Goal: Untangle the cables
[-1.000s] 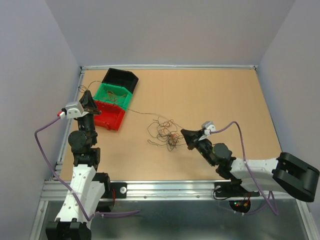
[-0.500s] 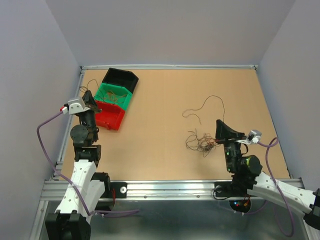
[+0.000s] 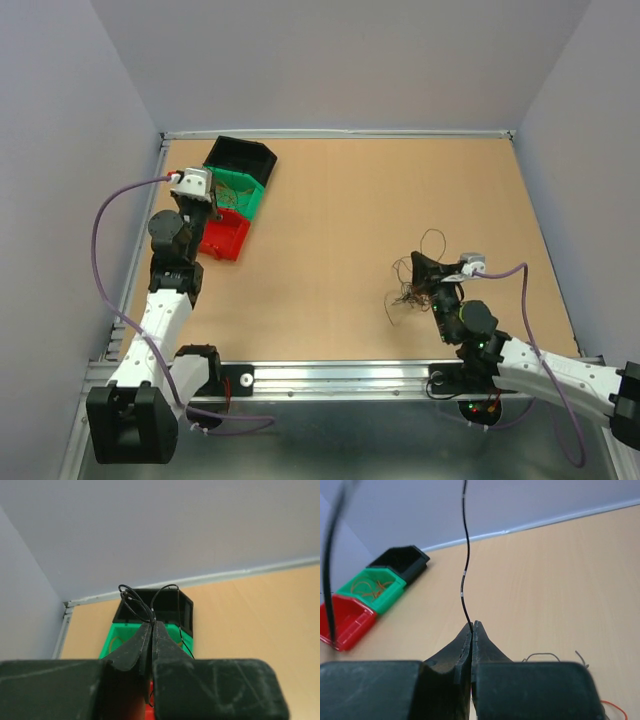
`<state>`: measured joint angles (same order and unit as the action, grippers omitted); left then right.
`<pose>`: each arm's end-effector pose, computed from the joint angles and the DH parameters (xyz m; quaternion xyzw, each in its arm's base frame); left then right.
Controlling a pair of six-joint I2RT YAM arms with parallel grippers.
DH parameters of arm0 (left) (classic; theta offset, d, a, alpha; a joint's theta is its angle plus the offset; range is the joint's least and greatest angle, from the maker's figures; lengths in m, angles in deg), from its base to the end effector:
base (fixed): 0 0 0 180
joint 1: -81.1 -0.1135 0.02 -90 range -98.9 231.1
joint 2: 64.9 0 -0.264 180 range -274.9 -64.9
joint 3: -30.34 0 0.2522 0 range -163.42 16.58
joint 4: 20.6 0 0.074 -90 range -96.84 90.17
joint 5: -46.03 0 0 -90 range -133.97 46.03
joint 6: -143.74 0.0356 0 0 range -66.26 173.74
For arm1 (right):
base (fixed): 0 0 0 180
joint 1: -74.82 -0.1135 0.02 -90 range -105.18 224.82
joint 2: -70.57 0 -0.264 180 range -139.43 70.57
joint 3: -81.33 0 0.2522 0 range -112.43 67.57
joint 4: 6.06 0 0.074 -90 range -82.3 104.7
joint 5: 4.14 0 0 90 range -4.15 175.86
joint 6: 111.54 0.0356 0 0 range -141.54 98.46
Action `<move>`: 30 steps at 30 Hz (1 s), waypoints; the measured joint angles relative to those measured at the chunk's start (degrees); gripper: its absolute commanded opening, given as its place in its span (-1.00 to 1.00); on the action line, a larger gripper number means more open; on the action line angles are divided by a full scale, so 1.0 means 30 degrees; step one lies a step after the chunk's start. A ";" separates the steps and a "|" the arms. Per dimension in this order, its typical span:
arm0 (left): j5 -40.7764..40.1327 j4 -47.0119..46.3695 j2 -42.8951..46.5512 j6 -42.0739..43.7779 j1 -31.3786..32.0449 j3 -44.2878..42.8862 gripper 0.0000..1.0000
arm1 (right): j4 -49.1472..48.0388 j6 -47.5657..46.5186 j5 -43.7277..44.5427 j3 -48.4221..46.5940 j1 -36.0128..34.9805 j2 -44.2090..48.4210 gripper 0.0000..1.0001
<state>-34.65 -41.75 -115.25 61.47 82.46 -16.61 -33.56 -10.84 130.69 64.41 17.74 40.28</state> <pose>0.2070 -0.0107 0.3351 0.1120 0.5806 -0.0031 0.8065 0.0937 0.0985 0.2126 0.0527 0.6408 0.2120 0.7360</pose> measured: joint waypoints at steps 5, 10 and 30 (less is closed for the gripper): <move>0.1107 0.1399 -0.1668 0.2171 0.0000 0.0000 -1.00 | 0.0117 0.0029 -0.0758 0.0000 0.0000 -0.1013 -0.99; 0.1268 0.1421 -0.3286 0.5355 0.0000 0.0029 -1.00 | 0.0109 0.0029 -0.1457 0.0000 0.0000 -0.0721 -0.99; 0.5282 0.0758 -0.6776 1.6801 -0.3803 0.1260 -1.00 | 0.0066 0.0029 -0.2601 0.0000 0.0000 -0.0044 -0.99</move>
<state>-18.80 -39.48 -135.58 111.87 71.05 -12.82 -33.36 -10.75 122.89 64.41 17.74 40.15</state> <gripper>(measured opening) 0.108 0.020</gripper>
